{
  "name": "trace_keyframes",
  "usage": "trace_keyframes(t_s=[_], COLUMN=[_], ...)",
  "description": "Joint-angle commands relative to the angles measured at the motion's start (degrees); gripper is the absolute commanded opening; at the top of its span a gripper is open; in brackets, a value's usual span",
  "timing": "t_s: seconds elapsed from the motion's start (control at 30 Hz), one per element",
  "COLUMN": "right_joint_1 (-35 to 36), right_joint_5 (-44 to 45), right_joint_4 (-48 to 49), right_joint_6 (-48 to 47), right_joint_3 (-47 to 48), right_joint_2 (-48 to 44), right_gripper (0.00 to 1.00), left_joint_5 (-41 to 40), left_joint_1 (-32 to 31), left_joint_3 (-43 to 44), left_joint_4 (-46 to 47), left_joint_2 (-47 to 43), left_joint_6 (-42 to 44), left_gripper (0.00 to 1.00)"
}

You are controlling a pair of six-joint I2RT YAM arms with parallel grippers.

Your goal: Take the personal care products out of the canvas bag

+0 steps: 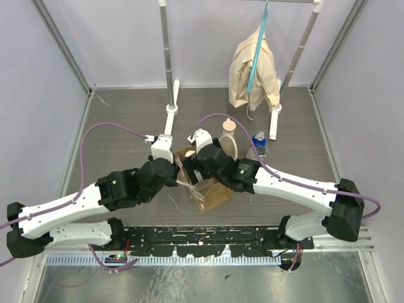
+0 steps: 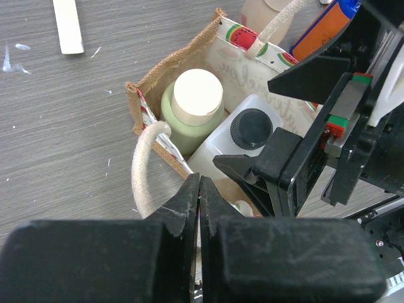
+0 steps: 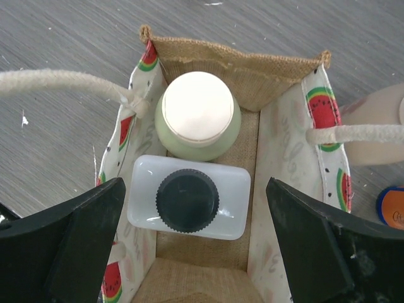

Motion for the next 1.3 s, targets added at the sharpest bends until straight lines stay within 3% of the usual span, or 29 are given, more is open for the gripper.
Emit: trace_keyframes(t_s=[0.0,0.37,0.47,0.57,0.73,1.07,1.27], right_joint_1=[-0.3,-0.5,-0.6,-0.6,-0.7,-1.3,-3.3], right_joint_5=[-1.4,-4.5,-4.5,-2.8,3.9,15.5,19.0], right_joint_4=[-0.2,1.0,2.1,2.2,0.1,-11.9,-12.1], right_joint_6=[2.5,3.9,3.9,3.7,2.0,-3.1,-3.9], right_joint_3=[-0.5,-1.7,-1.6,-0.5,4.4,19.6,20.5], right_joint_2=[0.0,3.7,3.9,2.8,-3.3,-12.0,-15.8], right_gripper=[1.00,0.99,0.89,0.66,0.54,0.49,0.48], left_joint_5=[-0.8,-0.8,-1.0,-1.2,-1.6,-2.5,-13.0], left_joint_1=[0.2,0.2,0.1,0.1,0.2,0.1,0.1], left_joint_3=[0.5,0.3,0.2,0.1,0.0,0.5,3.1], left_joint_4=[0.2,-0.3,-0.6,-0.9,-1.2,-1.8,-10.0], left_joint_2=[-0.7,-1.2,-1.5,-2.0,-2.7,-2.8,-6.2], left_joint_6=[-0.8,-1.3,-1.4,-1.5,-1.5,-1.1,-4.3], left_gripper=[0.08,0.08,0.08,0.08,0.08,0.08,0.08])
